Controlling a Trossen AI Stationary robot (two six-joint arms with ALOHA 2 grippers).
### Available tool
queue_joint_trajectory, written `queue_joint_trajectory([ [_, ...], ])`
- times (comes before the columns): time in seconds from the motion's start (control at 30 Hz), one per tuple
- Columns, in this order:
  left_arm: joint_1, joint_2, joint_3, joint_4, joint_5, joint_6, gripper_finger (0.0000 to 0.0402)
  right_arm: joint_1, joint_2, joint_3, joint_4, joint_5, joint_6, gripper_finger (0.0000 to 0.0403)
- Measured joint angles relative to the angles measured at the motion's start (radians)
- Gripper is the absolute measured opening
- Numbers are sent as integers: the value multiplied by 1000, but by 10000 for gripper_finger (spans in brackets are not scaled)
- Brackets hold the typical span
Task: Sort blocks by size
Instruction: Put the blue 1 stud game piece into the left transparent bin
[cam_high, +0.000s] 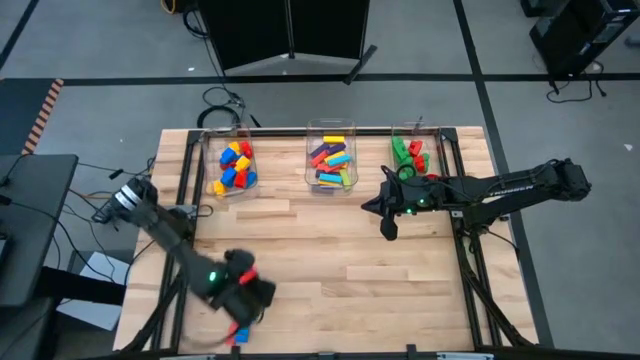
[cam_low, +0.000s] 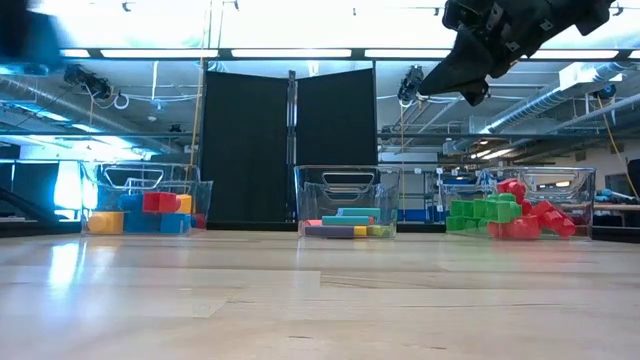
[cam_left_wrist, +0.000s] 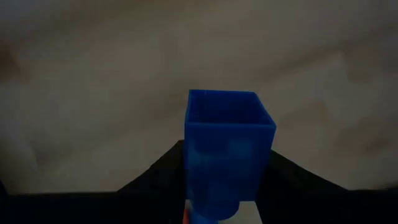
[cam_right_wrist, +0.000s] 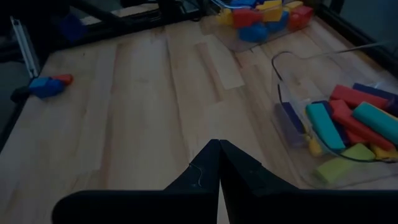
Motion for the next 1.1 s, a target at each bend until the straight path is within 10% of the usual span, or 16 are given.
queue_joint_trajectory([
  [0.7, 1075, -182, -9, -91, -24, 1501, 148, 0, 0, 0, -13, 5, 7, 21],
  [1.1, 1555, -182, -223, 233, 197, 1805, 149, 0, 0, 0, -13, 92, 150, 21],
])
